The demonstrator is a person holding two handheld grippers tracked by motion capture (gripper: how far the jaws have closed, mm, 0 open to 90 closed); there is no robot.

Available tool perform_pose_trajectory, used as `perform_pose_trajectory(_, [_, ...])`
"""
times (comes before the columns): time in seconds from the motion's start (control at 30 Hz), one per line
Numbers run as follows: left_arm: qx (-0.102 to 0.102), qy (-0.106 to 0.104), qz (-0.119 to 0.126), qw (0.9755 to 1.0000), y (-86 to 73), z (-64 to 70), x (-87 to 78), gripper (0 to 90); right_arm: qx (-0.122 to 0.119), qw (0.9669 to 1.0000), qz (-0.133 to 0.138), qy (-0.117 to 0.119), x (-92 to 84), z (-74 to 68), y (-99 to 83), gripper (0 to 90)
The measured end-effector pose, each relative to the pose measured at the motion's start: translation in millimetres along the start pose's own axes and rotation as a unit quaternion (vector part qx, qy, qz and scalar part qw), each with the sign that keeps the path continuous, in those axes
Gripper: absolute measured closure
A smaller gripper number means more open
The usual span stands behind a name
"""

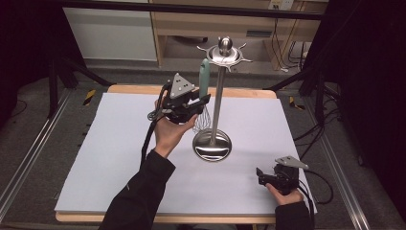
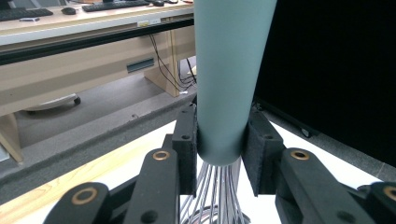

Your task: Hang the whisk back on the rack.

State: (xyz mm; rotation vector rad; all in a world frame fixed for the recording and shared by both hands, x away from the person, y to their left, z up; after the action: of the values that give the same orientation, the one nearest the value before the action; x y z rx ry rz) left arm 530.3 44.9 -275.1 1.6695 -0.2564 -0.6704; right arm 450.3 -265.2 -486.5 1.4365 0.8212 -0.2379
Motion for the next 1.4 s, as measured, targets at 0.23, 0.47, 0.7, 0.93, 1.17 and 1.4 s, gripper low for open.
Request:
perform_pose_trajectory(0.23, [-0.006,0.001,0.000,1.0000,-0.5,-0.9,-2.3,61.0,0.000,1.0000,0.000,0.000,-0.1,0.4,0.0,10.4])
perform_pose_trajectory(0.47, [-0.010,0.001,0.011,0.9999,0.7,2.3,-9.0,46.2,0.001,1.0000,0.001,-0.001,-0.2,0.2,-0.4,10.5])
perform_pose_trajectory(0.7, [-0.006,0.004,0.017,0.9998,-2.8,-1.0,-23.2,38.0,0.001,1.0000,0.001,-0.001,-1.3,0.8,-0.2,10.4])
perform_pose_trajectory(0.93, [-0.014,-0.002,0.011,0.9998,-13.7,-10.5,-35.2,34.0,0.000,1.0000,0.000,-0.001,-0.9,0.4,-1.8,10.4])
perform_pose_trajectory(1.17, [-0.011,-0.003,-0.002,0.9999,-33.4,-17.0,-43.3,32.2,0.002,1.0000,-0.003,-0.003,-1.6,1.3,-3.9,10.4])
perform_pose_trajectory(1.4, [-0.010,0.000,-0.022,0.9997,-63.2,-25.8,-48.8,31.3,0.002,1.0000,-0.005,-0.005,-1.2,2.2,-6.1,10.4])
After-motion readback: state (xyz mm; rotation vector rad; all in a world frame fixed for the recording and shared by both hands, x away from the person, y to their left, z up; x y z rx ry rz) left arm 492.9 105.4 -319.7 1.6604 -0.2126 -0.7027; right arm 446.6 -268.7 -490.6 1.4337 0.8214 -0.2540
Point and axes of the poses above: each handheld gripper's, and its own axes: x roughly forward along the jaws, y roughly out of its top, z roughly to its right, the point moved 3 cm from there along x, roughly forward along the jaws, and after that the axes turned 8 degrees about y, right-handed, at the moved point
